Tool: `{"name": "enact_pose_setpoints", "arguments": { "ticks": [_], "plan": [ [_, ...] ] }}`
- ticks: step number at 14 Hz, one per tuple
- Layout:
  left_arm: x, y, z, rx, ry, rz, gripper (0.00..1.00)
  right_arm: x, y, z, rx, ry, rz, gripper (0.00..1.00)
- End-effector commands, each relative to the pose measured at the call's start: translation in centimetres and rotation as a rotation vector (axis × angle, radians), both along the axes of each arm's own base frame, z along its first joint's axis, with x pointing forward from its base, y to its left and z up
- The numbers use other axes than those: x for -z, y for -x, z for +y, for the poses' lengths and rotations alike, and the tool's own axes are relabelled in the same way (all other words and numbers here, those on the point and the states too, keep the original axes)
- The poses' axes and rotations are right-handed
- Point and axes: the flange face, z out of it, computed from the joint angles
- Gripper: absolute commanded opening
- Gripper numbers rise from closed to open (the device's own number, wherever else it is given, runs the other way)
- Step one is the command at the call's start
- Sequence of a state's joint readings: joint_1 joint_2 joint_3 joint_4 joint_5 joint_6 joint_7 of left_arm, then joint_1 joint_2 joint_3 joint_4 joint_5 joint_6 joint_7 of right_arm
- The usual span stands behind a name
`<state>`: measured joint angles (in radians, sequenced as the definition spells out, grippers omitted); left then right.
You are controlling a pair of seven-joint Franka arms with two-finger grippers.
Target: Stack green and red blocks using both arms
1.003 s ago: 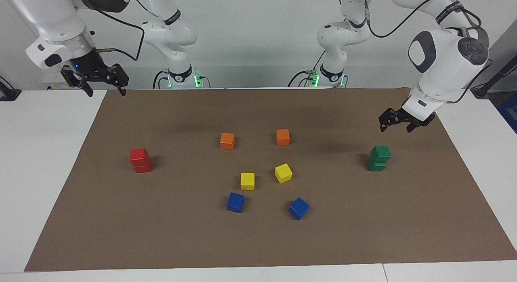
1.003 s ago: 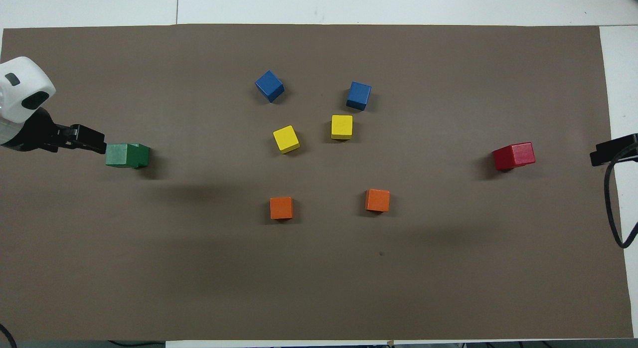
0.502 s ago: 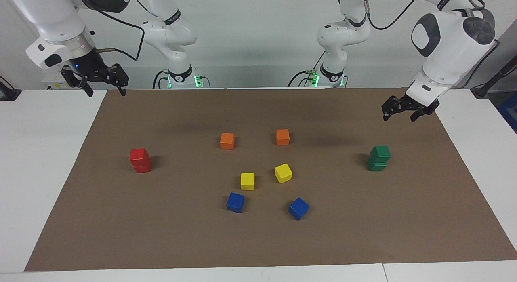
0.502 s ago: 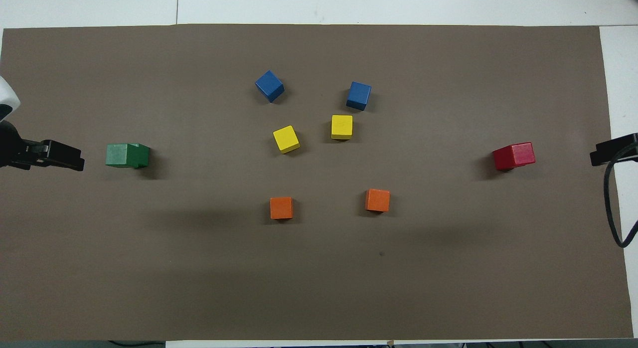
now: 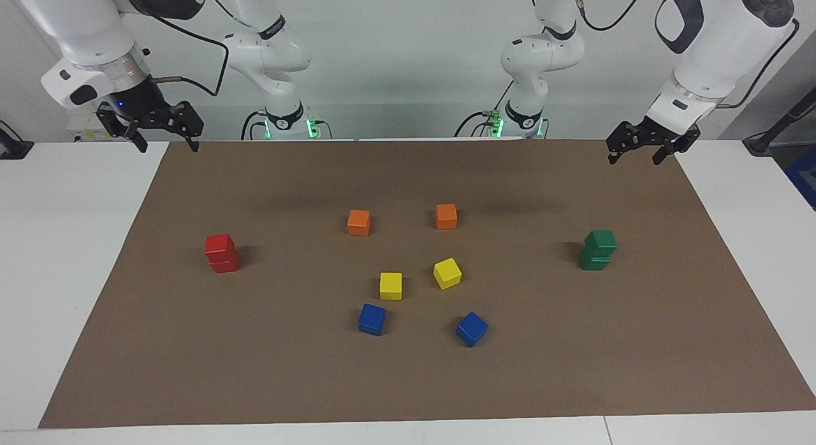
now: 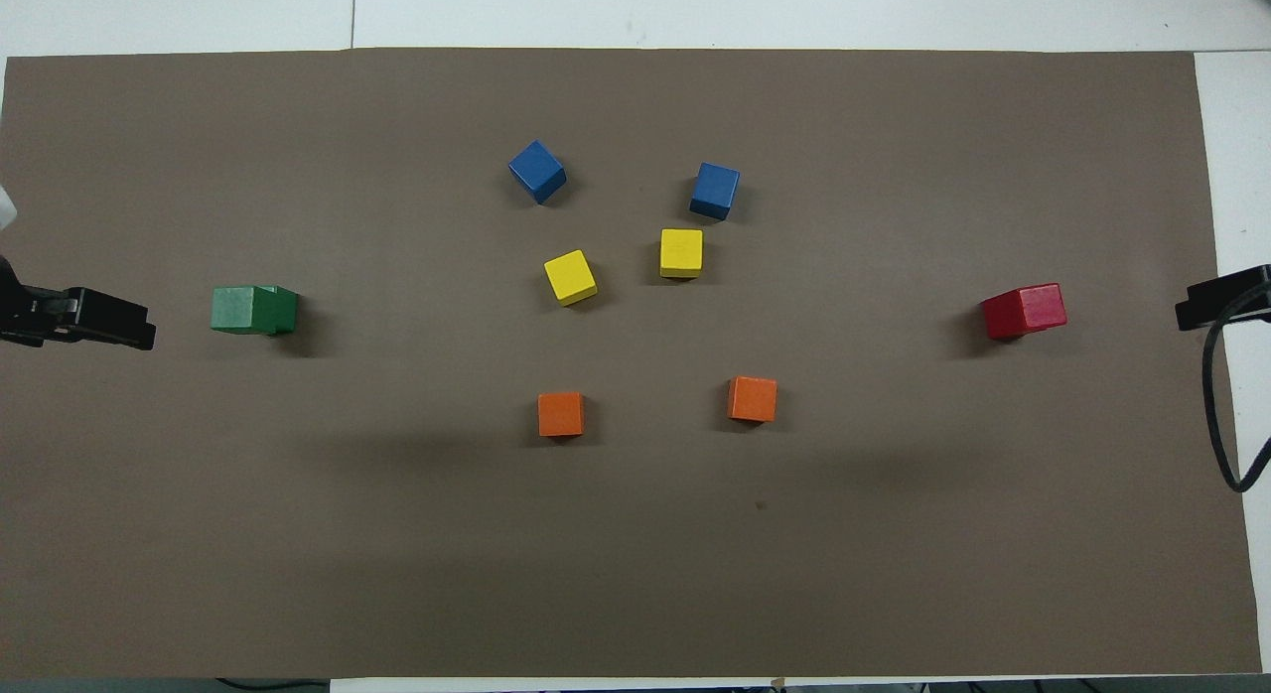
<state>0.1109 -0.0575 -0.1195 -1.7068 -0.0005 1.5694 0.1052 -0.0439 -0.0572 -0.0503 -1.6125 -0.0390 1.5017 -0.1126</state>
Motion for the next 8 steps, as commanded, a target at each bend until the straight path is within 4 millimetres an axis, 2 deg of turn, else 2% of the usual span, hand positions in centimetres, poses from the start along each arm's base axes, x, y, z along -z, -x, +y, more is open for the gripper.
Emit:
{"name": "enact_pose_setpoints", "arguments": {
  "ticks": [1,5,6,8],
  "plan": [
    [-1.9,0.1,-1.3,0.016,0.021,0.006,1.00,-0.3,0.2,0.2,0.019,-0.003,0.010,1.00],
    [-2.4,-0.4,-2.3,0.017,0.021,-0.018,1.00,-0.3,0.2,0.2,0.021,-0.003,0.010,1.00],
    [-2.0,-0.8,-2.5,0.021,0.020,-0.006,1.00,-0.3,0.2,0.2,0.021,-0.003,0.010,1.00],
    [-2.5,-2.1,-2.7,0.025,0.015,-0.002,1.00,-0.3,0.2,0.2,0.027,-0.003,0.010,1.00]
  ]
}}
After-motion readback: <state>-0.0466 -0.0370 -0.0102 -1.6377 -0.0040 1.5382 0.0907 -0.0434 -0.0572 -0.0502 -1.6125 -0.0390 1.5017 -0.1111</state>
